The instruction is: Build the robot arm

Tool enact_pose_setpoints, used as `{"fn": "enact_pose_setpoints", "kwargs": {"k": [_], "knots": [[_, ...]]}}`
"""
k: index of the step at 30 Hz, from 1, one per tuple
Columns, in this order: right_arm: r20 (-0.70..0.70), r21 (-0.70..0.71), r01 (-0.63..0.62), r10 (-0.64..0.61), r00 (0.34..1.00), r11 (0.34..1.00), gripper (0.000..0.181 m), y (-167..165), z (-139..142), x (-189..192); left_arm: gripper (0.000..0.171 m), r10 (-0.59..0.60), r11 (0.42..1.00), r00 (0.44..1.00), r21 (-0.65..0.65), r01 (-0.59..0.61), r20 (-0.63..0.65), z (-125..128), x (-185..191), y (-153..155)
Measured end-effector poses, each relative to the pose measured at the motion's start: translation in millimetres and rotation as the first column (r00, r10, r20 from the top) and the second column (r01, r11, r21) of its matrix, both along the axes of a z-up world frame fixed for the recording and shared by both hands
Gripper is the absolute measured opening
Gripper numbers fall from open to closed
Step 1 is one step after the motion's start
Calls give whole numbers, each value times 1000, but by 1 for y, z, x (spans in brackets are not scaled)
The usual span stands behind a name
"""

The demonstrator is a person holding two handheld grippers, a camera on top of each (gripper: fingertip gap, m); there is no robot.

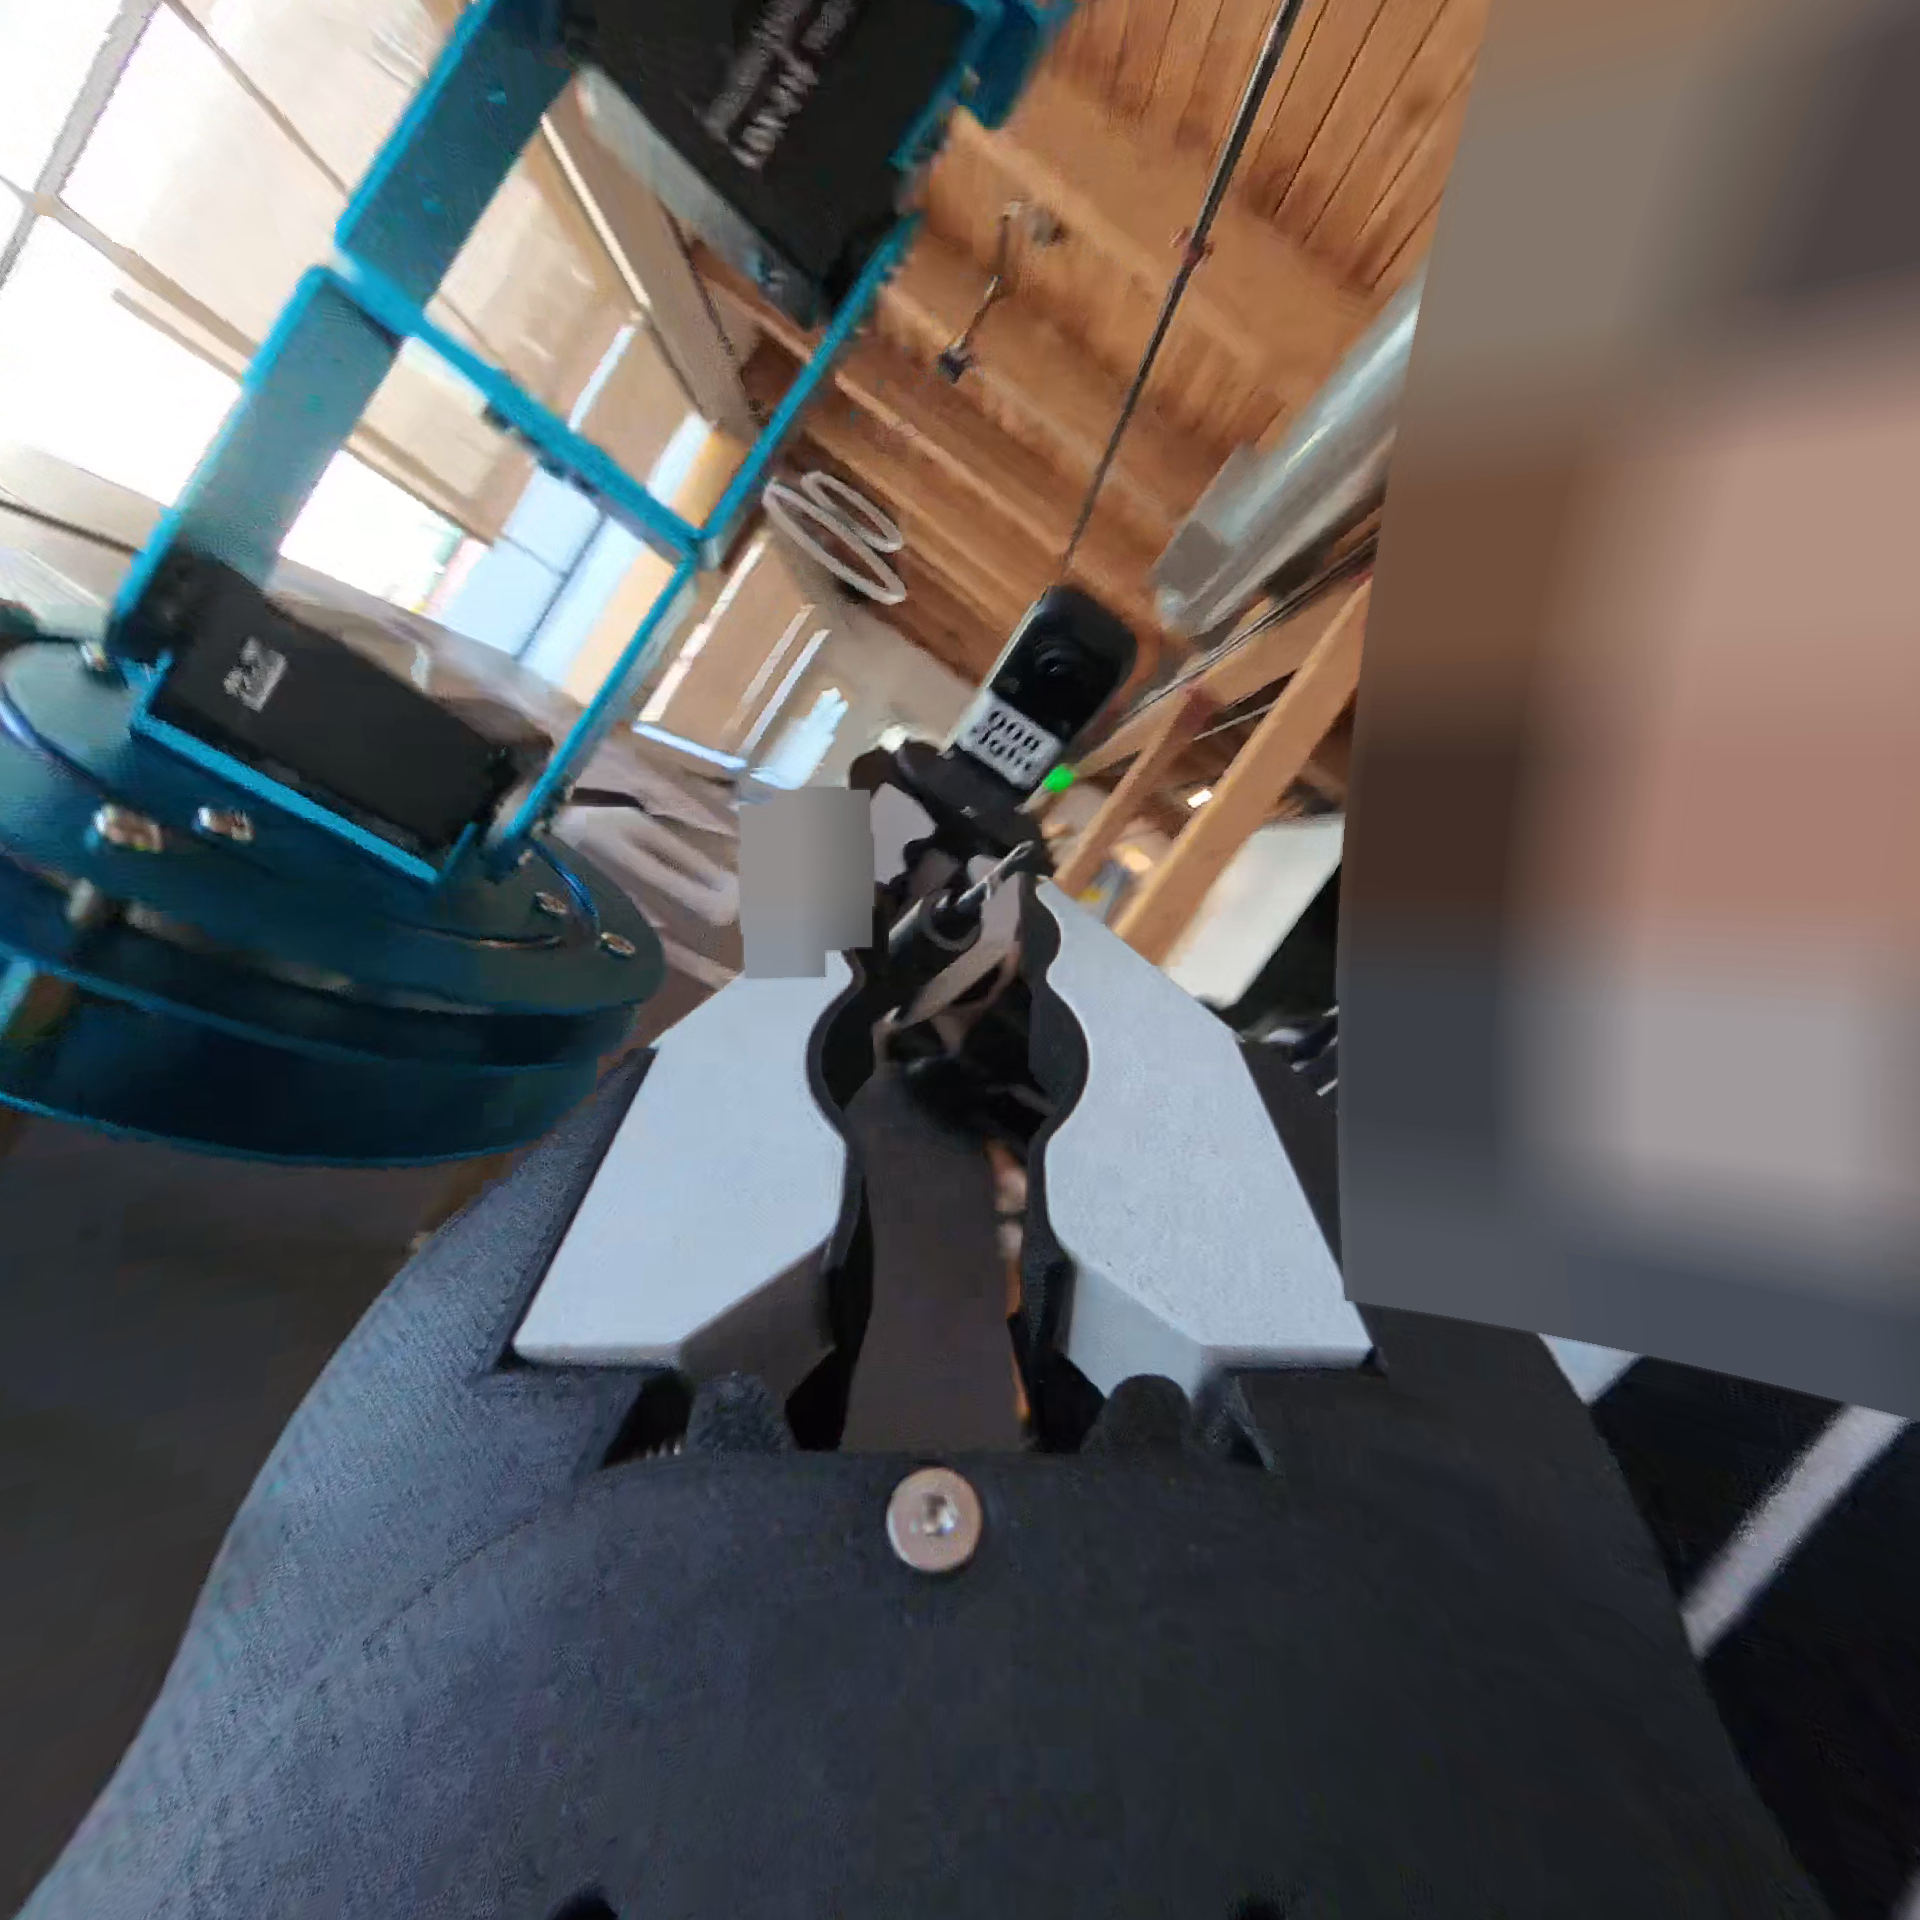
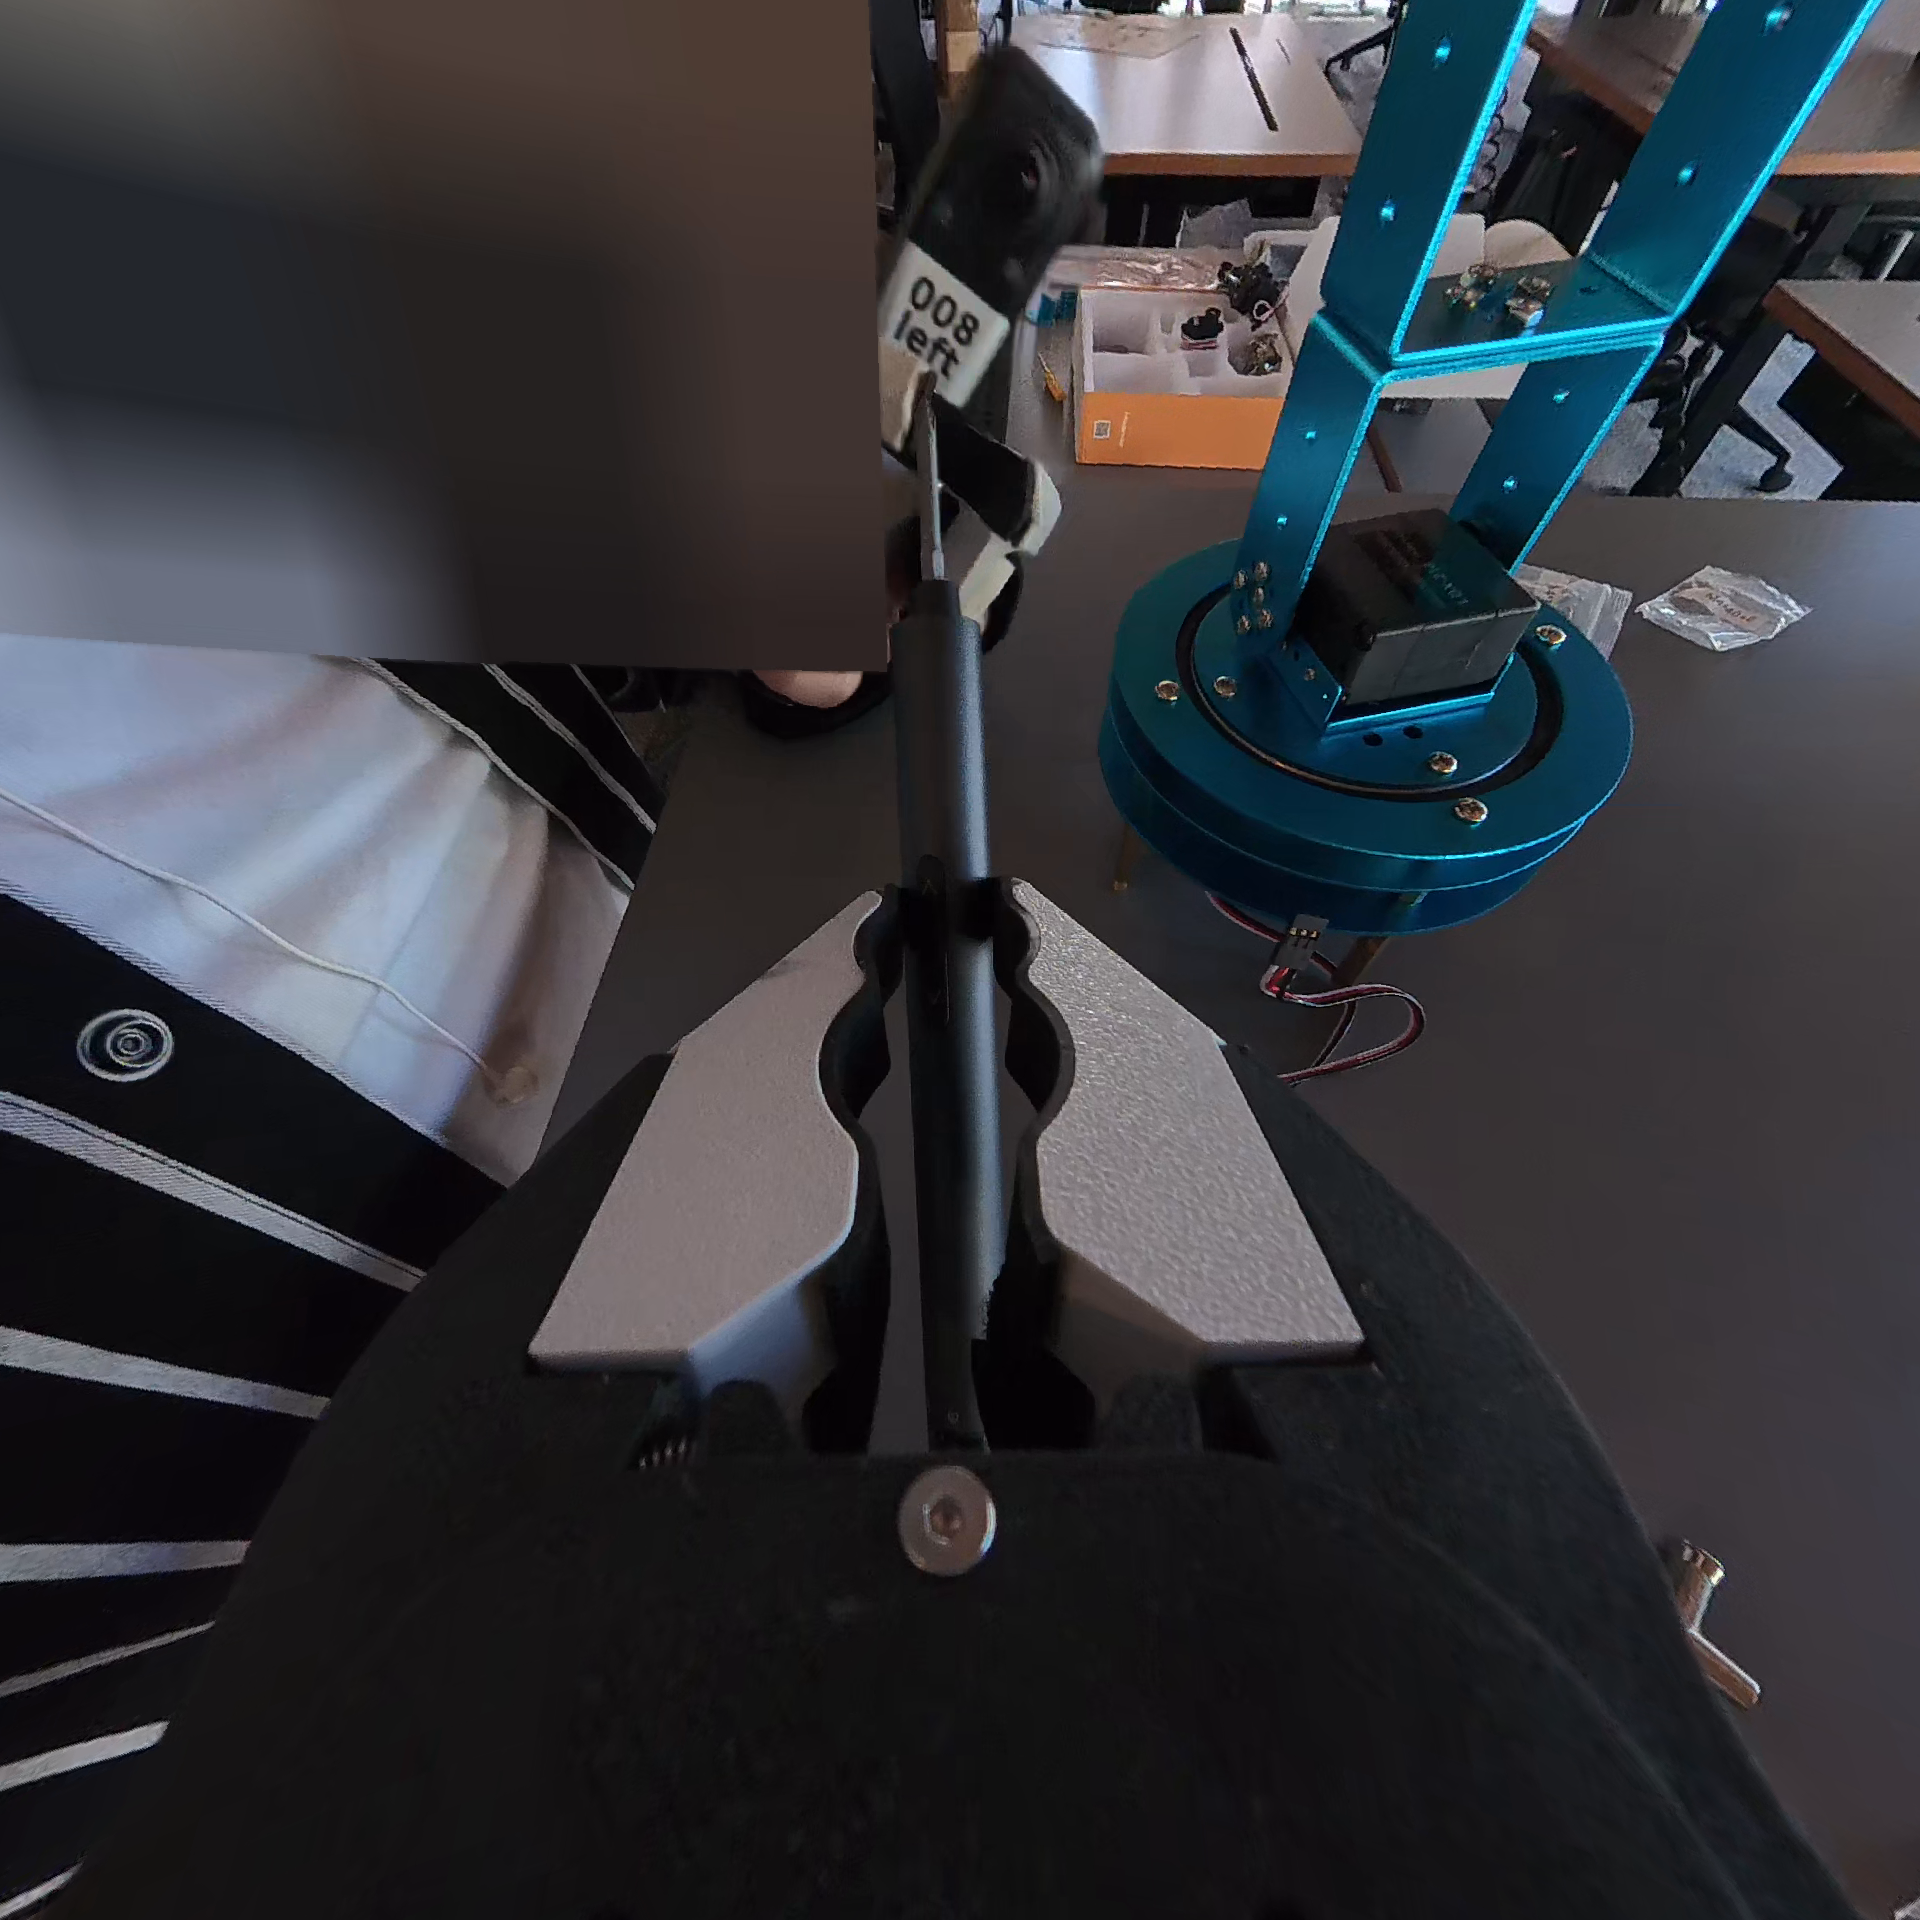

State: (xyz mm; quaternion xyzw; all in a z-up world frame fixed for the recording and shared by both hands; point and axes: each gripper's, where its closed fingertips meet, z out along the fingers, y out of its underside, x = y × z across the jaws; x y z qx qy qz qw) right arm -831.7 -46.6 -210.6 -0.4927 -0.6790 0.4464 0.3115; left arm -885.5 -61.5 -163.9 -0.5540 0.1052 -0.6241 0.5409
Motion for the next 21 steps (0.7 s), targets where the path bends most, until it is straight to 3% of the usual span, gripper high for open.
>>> {"fn": "enact_pose_setpoints", "kwargs": {"k": [4,16,21], "knots": [[-7,-19,-14,14,1000,1000,16,-4,4,-2,19,115,985,977,146,-89,-180,1,8,-6],[-2,-30,-14,14,1000,999,16,-2,2,-6,0,113,982,985,167,-90,-133,5,13,-7],[4,-32,-14,14,1000,999,16,0,1,-6,0,124,981,983,167,-101,-133,5,12,-5]]}}
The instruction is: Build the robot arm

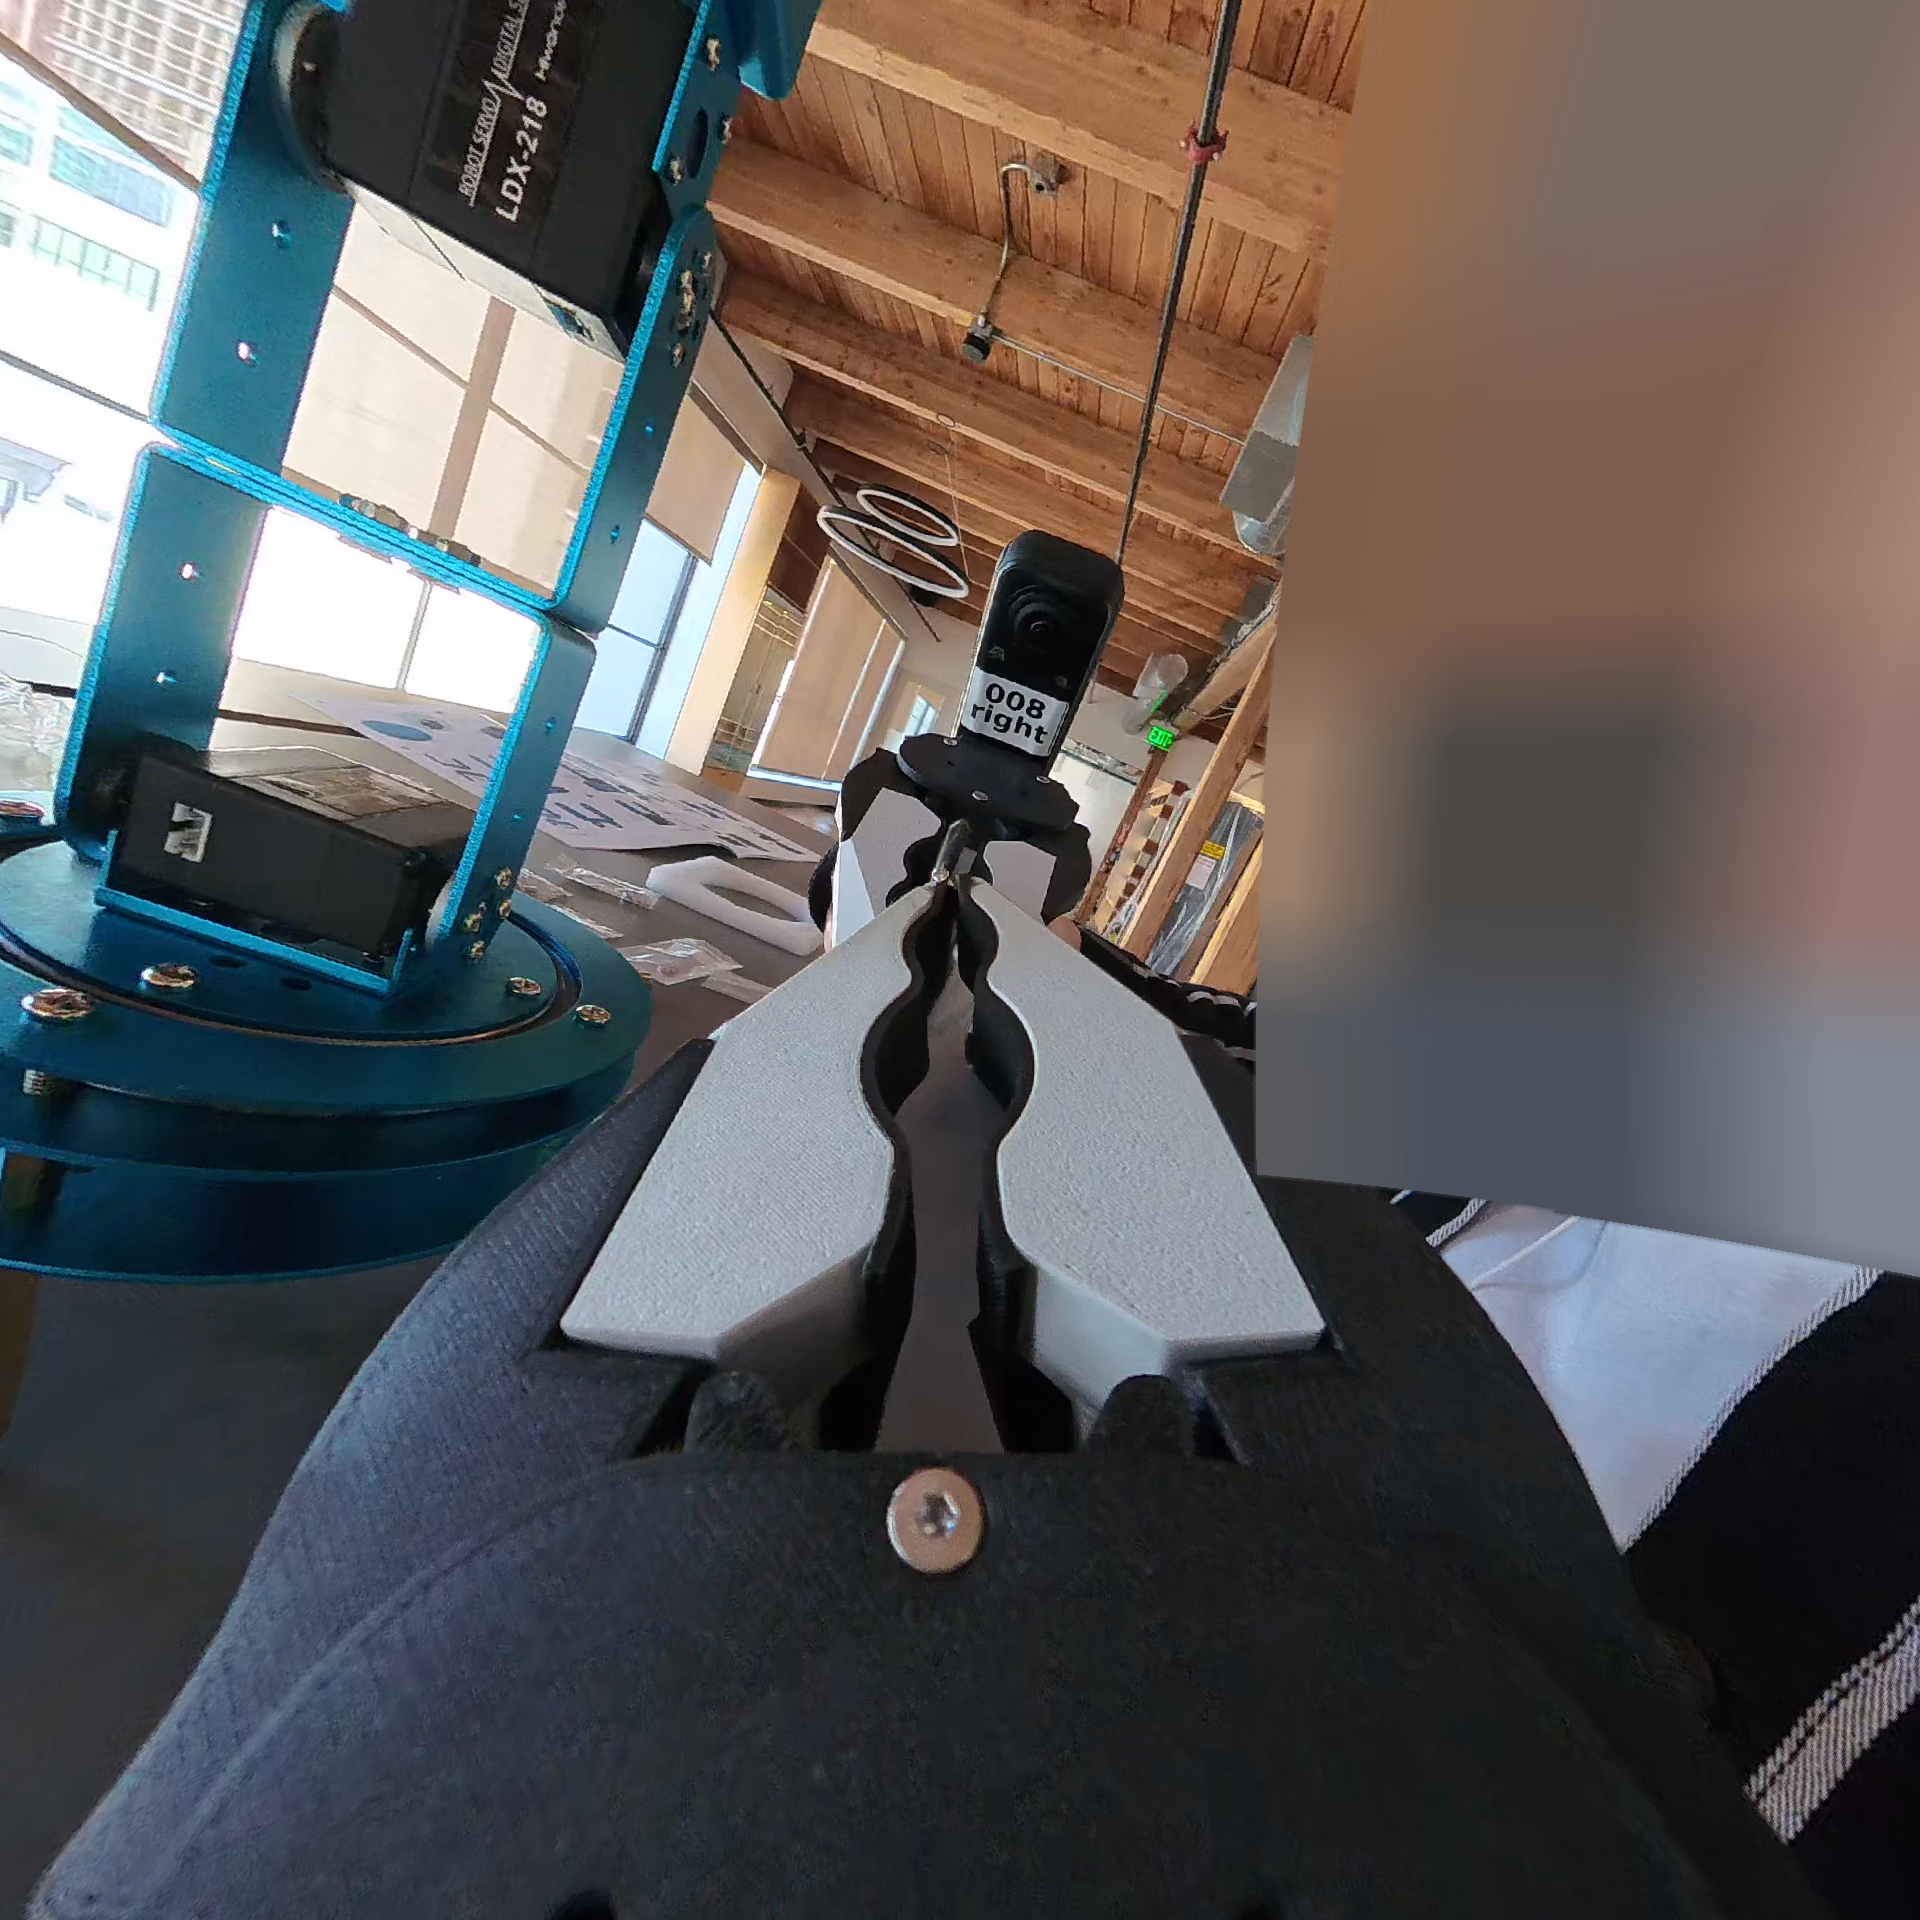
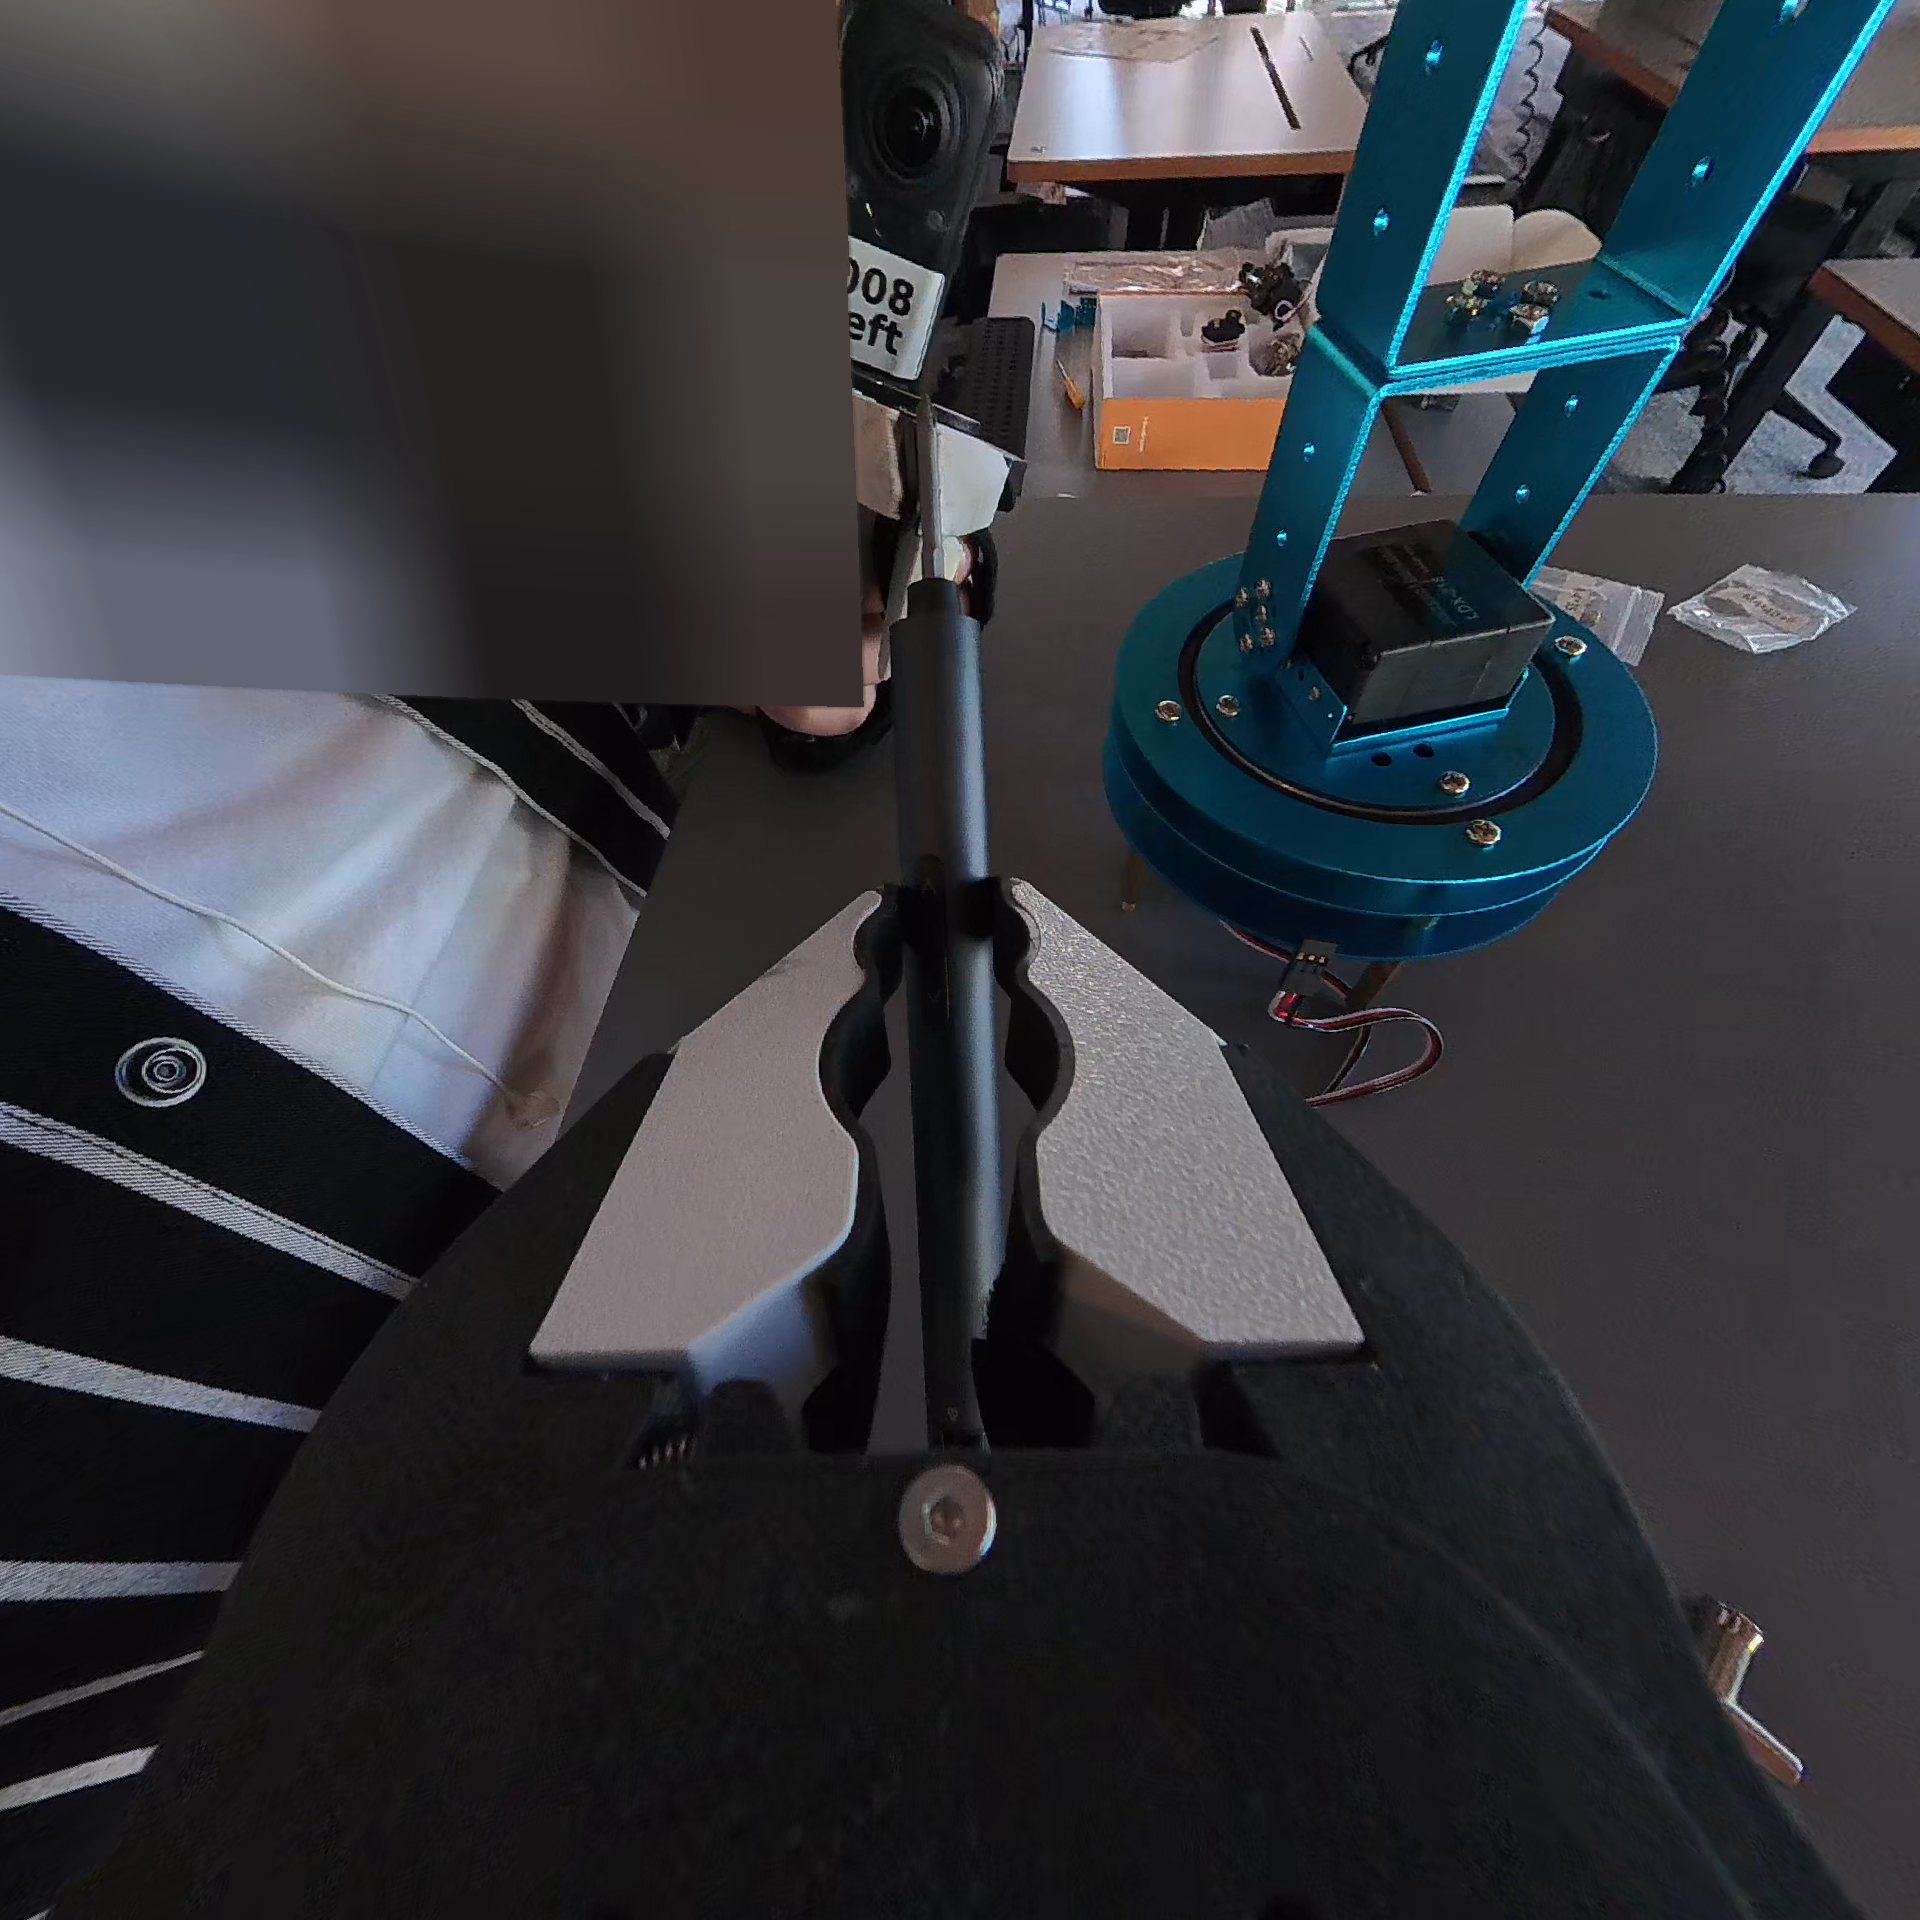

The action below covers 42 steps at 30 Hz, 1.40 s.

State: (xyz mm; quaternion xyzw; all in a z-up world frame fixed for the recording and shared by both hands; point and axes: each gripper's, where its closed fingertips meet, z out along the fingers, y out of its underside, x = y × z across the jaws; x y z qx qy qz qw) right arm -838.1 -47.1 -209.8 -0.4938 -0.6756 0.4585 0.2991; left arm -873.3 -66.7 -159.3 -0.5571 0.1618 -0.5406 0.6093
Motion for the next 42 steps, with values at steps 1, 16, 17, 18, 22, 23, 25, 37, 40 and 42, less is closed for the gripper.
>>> {"fn": "enact_pose_setpoints", "kwargs": {"k": [1,16,17,18,22,23,25,37,40,42], "knots": [[1,-1,-1,1,1000,1000,16,0,0,0,0,3,1000,1000,4,-3,-4,0,0,0],[30,2,29,-29,999,1000,16,7,-5,7,0,4,991,996,-132,-17,-93,-16,-11,6],[37,2,31,-31,999,1000,16,7,-7,8,8,-1,987,993,-160,-18,-118,-20,-11,7],[41,1,33,-33,999,999,16,7,-8,10,18,3,983,989,-183,-31,-147,-25,-10,8],[37,-8,29,-29,999,1000,16,5,-7,10,18,43,992,989,-110,-59,-145,-18,-3,8],[35,-8,30,-29,999,1000,16,4,-6,10,17,37,994,991,-97,-50,-132,-16,0,8],[40,0,36,-36,999,999,16,6,-7,10,18,-7,993,990,-116,-9,-138,-18,4,6],[240,94,259,-274,931,961,16,55,-45,75,25,8,946,873,-279,-165,-488,-70,-2,17],[292,122,263,-288,912,957,16,52,-57,87,23,27,945,713,-215,-248,-701,-96,-2,21],[327,155,265,-303,895,952,17,51,-64,90,25,13,945,635,-199,-261,-773,-108,-4,22]]}}
